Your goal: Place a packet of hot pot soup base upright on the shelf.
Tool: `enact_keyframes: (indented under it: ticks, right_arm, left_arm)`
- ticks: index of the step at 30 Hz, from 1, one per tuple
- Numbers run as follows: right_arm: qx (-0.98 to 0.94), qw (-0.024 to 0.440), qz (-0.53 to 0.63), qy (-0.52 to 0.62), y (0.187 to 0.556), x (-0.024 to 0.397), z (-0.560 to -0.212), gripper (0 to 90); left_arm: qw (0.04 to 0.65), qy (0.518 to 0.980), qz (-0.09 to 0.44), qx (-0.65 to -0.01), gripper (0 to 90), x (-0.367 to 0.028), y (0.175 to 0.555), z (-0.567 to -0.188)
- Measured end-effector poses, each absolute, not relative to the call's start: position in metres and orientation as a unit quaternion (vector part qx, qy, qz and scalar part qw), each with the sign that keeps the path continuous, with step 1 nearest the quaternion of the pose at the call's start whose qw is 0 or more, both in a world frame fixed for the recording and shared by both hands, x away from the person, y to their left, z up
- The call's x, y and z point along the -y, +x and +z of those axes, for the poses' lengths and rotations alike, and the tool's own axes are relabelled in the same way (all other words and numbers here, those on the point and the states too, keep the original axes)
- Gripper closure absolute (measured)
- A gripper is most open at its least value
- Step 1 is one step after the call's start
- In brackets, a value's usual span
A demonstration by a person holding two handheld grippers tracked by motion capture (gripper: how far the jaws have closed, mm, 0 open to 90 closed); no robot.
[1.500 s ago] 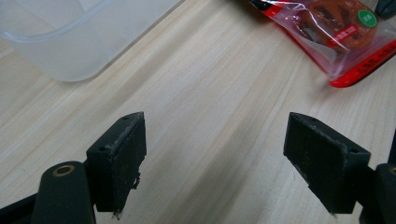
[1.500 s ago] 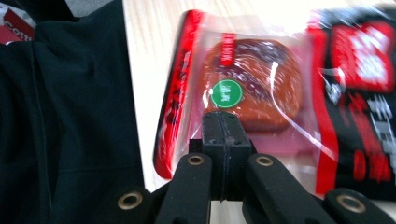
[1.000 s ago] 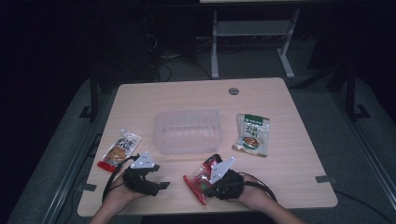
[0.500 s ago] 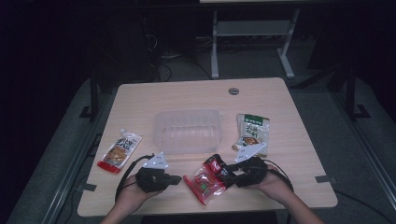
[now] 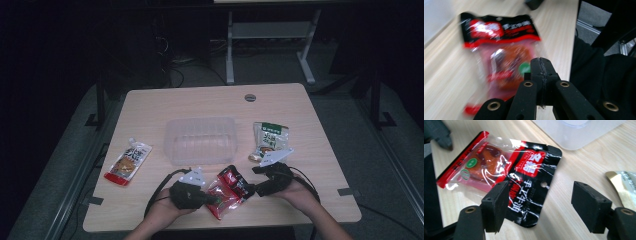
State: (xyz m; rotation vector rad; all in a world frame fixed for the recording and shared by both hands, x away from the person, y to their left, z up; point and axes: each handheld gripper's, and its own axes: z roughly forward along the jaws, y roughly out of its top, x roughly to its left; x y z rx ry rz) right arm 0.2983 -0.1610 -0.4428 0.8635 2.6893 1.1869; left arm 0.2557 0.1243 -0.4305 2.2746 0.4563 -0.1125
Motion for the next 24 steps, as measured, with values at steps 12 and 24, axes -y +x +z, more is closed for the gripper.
enact_keyframes:
  ticks: [12, 24]
  right_arm:
    - [-0.871, 0.044, 0.392, 0.293, 0.301, 0.164, -0.445, 28.0]
    - [-0.869, 0.047, 0.392, 0.298, 0.301, 0.167, -0.446, 28.0]
  left_arm:
    - [0.356, 0.919, -0.063, -0.157, 89.7, -0.097, 0.247, -0.452]
    - [0.350, 0.920, -0.042, -0.170, 89.7, -0.110, 0.252, -0.449]
